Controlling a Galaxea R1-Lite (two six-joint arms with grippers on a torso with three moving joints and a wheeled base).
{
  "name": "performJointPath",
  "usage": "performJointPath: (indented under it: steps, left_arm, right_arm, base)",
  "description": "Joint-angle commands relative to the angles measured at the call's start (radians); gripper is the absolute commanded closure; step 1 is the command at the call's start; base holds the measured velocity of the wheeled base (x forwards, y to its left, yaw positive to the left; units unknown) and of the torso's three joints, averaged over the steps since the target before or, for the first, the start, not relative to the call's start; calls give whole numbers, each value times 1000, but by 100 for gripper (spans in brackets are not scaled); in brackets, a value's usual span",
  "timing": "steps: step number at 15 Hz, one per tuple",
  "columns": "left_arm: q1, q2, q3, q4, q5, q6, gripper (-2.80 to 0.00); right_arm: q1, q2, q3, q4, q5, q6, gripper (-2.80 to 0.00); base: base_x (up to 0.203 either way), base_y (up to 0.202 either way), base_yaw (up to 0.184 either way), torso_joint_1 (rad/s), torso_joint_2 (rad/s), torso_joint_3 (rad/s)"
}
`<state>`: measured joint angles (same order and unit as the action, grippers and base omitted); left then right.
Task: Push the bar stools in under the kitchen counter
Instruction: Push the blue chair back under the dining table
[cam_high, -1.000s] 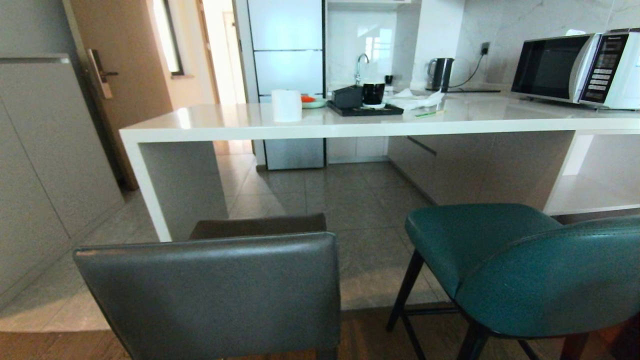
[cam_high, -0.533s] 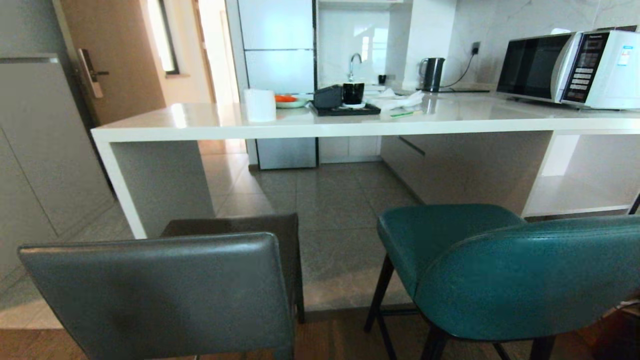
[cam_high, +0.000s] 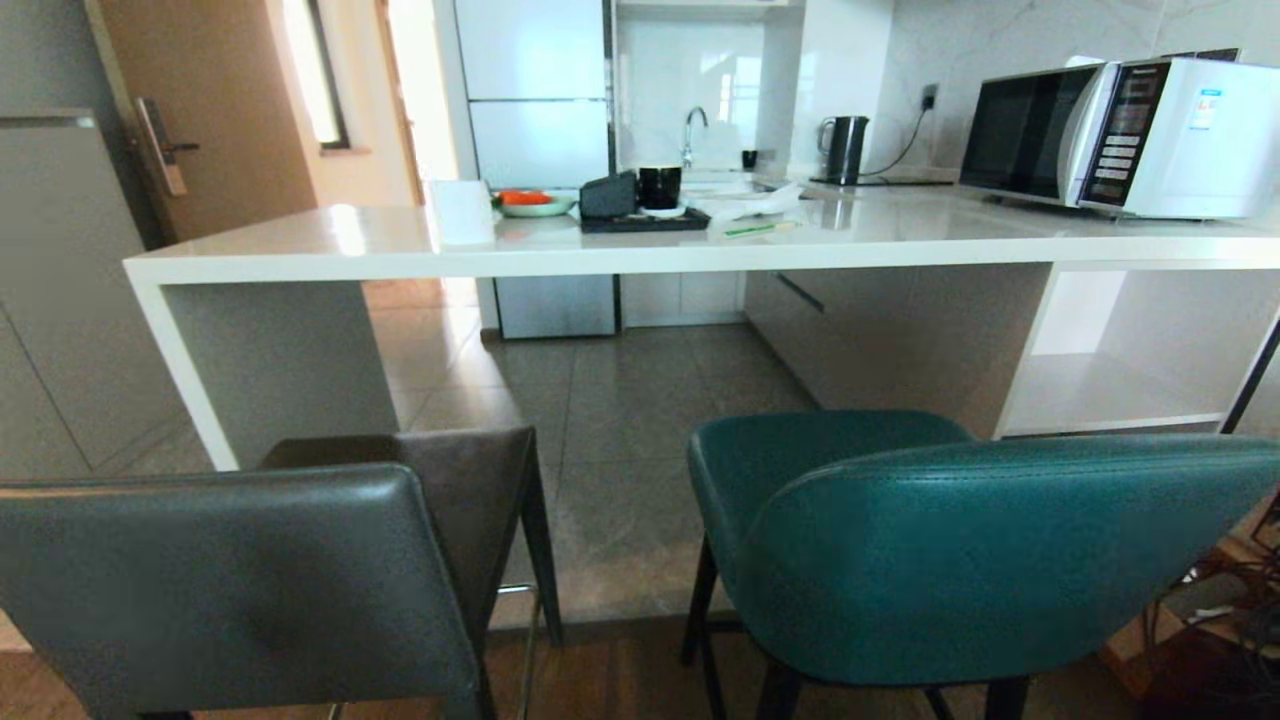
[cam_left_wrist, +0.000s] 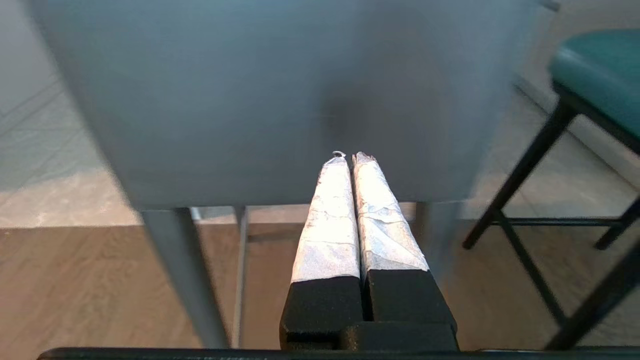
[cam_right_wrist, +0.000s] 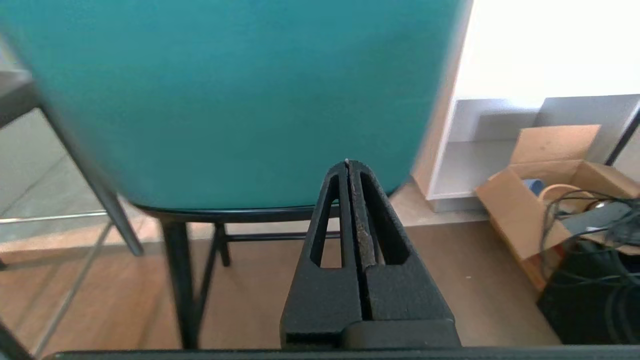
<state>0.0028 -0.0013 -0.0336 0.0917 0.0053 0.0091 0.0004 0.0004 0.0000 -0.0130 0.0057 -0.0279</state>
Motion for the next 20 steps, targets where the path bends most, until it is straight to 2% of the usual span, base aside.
performJointPath:
  steps: [1, 20]
  left_arm:
    - [0, 0, 0, 0, 1, 0, 0]
    - [0, 0, 0, 0, 1, -6, 0]
  right_arm:
    - [0, 1, 9, -1, 0, -1, 0]
    - [1, 1, 9, -1, 0, -1, 0]
  base:
    - [0, -199, 1, -2, -2, 2]
    - [0, -193, 1, 3, 3, 3]
